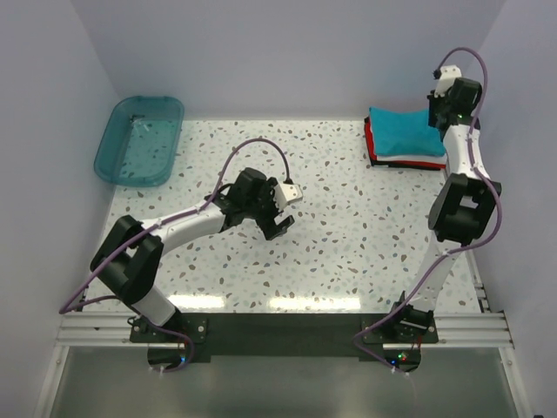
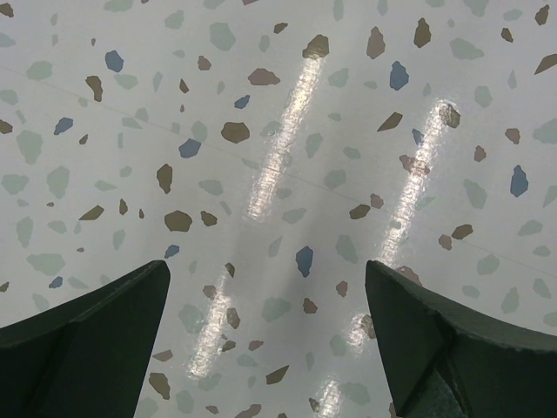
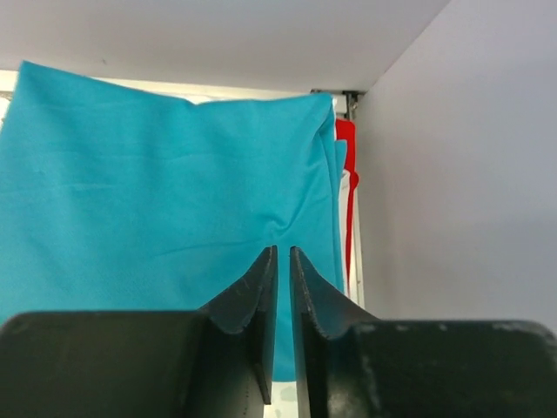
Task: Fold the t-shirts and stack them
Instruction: Neatly place the folded tshirt to the corner, then reset both grippers
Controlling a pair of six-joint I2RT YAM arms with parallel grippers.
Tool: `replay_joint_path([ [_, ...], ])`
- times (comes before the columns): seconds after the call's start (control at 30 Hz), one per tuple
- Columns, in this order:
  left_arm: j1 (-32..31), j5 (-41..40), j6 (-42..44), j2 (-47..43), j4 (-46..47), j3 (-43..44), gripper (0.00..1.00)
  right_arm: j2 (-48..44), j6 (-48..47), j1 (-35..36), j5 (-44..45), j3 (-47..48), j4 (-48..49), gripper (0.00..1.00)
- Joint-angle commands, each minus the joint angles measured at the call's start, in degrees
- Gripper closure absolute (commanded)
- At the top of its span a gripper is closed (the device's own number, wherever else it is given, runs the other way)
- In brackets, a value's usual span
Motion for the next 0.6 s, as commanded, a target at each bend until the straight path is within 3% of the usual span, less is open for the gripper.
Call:
replay_joint_path([
  [0.0, 0.38, 0.16, -0.76, -1.72, 2.35, -0.07, 0.0, 4.44, 1.79, -0.07, 2.29, 2.72, 2.45, 0.87],
  [0.3, 0.56, -0.72, 1.43, 0.29, 0.85, 1.78, 0.0, 15.42, 1.97, -0.24, 9.22, 11.25, 3.68, 0.88],
  [0.57, 0.82, 0.33, 2.31, 3.28, 0.59, 4.33, 0.0, 16.93, -1.9, -0.33, 19.96, 10.2, 7.19, 0.85],
])
